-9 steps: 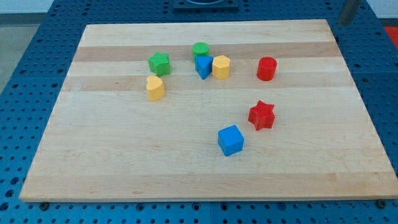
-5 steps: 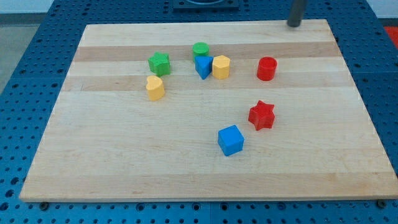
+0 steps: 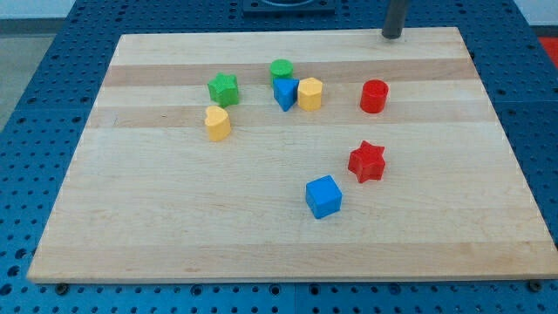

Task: Point your arm at green circle

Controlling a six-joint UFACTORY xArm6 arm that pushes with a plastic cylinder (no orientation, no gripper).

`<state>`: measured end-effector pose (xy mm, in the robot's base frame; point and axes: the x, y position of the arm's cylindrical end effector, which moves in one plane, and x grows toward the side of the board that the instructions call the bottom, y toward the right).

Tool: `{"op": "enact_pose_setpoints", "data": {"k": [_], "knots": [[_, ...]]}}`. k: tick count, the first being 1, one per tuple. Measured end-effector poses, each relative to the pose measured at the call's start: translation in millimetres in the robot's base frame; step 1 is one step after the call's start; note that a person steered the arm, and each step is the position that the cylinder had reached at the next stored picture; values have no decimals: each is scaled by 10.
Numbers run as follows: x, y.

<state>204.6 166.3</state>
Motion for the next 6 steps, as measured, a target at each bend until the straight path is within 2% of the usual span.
{"op": "enact_pose_setpoints", "data": {"k": [2, 6], "knots": [[166, -863], [843, -1607]]}}
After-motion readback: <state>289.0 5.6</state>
